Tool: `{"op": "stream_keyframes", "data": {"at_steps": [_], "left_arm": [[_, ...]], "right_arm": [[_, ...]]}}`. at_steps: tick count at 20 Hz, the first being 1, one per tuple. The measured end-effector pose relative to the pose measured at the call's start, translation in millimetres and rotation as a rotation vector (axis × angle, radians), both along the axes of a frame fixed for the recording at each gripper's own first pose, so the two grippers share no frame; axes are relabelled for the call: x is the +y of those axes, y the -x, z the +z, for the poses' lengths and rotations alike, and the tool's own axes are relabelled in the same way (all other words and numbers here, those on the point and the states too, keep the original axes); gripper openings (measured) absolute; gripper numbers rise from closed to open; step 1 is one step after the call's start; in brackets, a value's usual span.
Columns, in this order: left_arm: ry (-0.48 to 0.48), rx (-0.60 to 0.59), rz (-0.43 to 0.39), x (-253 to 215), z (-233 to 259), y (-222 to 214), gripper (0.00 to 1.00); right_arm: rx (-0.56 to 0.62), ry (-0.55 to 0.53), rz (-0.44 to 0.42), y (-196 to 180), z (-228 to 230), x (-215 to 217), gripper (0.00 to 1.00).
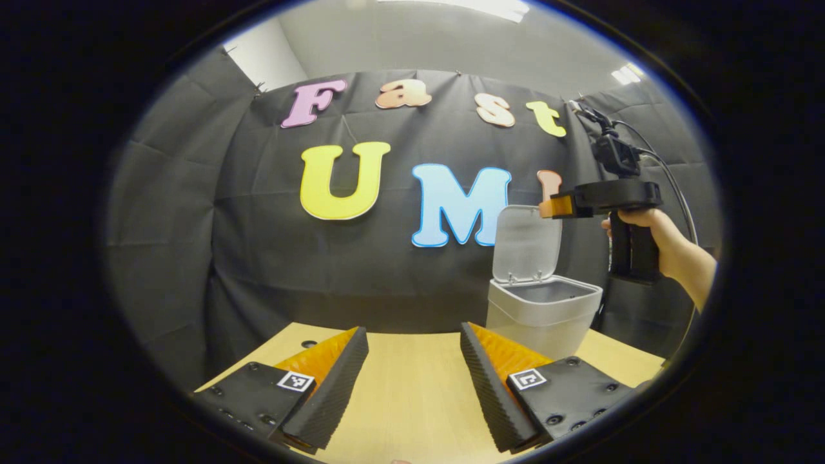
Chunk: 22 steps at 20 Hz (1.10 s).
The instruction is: Press the lid of the desktop garbage bin to open it, pick up the crumpled paper on the desktop and throw it into the bin, then pick up the pop can on the desktop and drop it into the bin, and finally close the garbage bin lid.
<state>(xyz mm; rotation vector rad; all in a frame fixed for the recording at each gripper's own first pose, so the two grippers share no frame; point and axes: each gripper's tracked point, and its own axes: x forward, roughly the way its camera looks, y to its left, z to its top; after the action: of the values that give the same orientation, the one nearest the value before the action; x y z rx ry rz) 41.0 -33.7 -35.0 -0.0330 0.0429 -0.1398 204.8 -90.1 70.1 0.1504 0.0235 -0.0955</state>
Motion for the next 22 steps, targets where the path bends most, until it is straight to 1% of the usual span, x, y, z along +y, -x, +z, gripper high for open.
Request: {"op": "stream_keyframes", "data": {"at_steps": [1, 2, 3, 4, 5, 7, 8, 9, 10, 11, 12, 13, 18, 20, 21, 22], "left_arm": [[0.000, -0.002, -0.001, 2.7, 0.9, -4.1, 0.95], [-0.001, -0.002, -0.003, 5.8, 3.0, -8.2, 0.93], [-0.003, 0.000, -0.005, 7.9, 2.2, -11.9, 0.94], [-0.009, 0.004, -0.008, 10.2, 0.0, -14.7, 0.95], [-0.014, 0.010, -0.012, 11.6, -1.2, -16.9, 0.94], [-0.019, 0.016, -0.026, 12.3, -2.8, -21.6, 0.93], [-0.022, 0.018, -0.031, 13.6, -2.5, -25.3, 0.93], [-0.024, 0.020, -0.034, 14.3, -3.0, -28.4, 0.93], [-0.023, 0.021, -0.035, 15.9, -2.8, -31.5, 0.95], [-0.017, 0.022, -0.035, 17.5, -3.2, -34.0, 0.93], [-0.010, 0.024, -0.032, 18.1, -3.6, -37.1, 0.95], [-0.005, 0.024, -0.029, 19.3, -4.0, -39.4, 0.93], [-0.005, 0.034, 0.017, 31.6, -7.0, -41.7, 0.94], [-0.009, 0.039, 0.029, 34.5, -7.5, -42.3, 0.96], [-0.015, 0.046, 0.033, 35.1, -8.6, -42.7, 0.95], [-0.019, 0.048, 0.036, 35.7, -9.2, -40.9, 0.95]], "right_arm": [[-0.003, -0.005, -0.006, -3.9, 1.5, 0.1, 0.92], [-0.005, -0.008, -0.016, -8.1, 2.8, -2.2, 0.91], [-0.007, -0.009, -0.025, -12.1, 5.4, -4.2, 0.91], [-0.008, -0.007, -0.033, -17.1, 7.6, -6.1, 0.89], [-0.010, -0.002, -0.042, -21.4, 11.0, -8.7, 0.92], [-0.019, 0.005, -0.057, -32.8, 19.5, -13.9, 0.92], [-0.020, 0.003, -0.067, -39.1, 23.7, -17.5, 0.89], [-0.027, -0.004, -0.074, -44.7, 27.9, -20.2, 0.92], [-0.034, -0.011, -0.081, -51.7, 32.5, -22.8, 0.91], [-0.036, -0.016, -0.088, -58.5, 34.8, -25.6, 0.91], [-0.033, -0.019, -0.094, -65.5, 36.6, -28.4, 0.91], [-0.032, -0.022, -0.095, -71.7, 38.4, -28.9, 0.91], [-0.028, -0.062, -0.089, -98.0, 42.6, -28.4, 0.91], [-0.016, -0.093, -0.091, -103.2, 37.0, -28.6, 0.91], [-0.001, -0.112, -0.088, -105.2, 32.2, -28.1, 0.89], [0.021, -0.134, -0.082, -107.1, 26.3, -27.5, 0.91]]}}
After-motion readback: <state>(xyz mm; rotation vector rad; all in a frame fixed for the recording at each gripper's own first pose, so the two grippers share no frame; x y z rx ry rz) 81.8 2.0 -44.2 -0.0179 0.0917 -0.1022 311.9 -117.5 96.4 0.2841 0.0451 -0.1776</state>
